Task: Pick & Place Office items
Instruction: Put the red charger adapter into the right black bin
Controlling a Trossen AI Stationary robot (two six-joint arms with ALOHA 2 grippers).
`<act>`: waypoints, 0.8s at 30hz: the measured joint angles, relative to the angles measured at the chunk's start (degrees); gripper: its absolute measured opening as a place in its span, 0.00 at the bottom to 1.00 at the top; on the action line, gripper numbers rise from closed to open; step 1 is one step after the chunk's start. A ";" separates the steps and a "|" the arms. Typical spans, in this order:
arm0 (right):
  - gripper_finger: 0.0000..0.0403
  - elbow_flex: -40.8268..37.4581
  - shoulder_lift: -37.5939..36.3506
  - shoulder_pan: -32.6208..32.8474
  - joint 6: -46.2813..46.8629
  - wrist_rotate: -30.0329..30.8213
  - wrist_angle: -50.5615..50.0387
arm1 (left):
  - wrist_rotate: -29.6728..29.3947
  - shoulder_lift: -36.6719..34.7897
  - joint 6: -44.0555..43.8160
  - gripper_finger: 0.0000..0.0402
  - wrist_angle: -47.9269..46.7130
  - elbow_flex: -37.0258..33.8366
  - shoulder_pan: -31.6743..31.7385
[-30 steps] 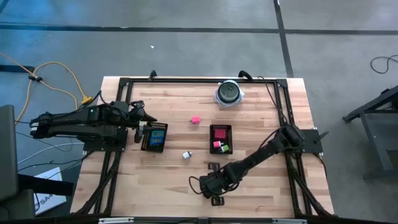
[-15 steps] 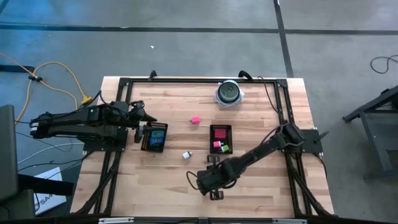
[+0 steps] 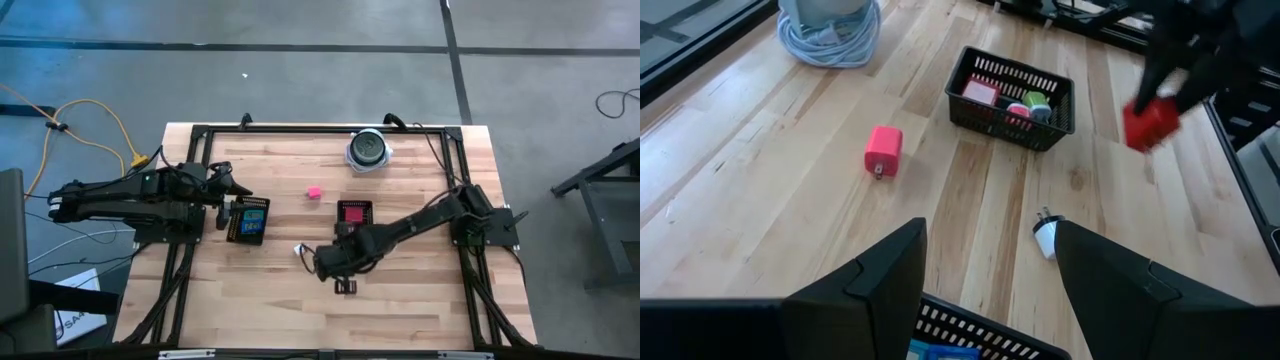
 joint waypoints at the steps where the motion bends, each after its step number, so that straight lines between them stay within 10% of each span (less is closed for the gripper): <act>1: 0.28 0.00 -0.19 -0.46 -0.11 0.27 -0.86 | 0.00 0.00 0.00 0.54 -0.01 0.00 0.01; 24: 0.28 -14.92 -11.51 -10.32 -2.53 -1.32 5.04 | 0.01 0.02 0.01 0.54 0.00 -0.01 0.01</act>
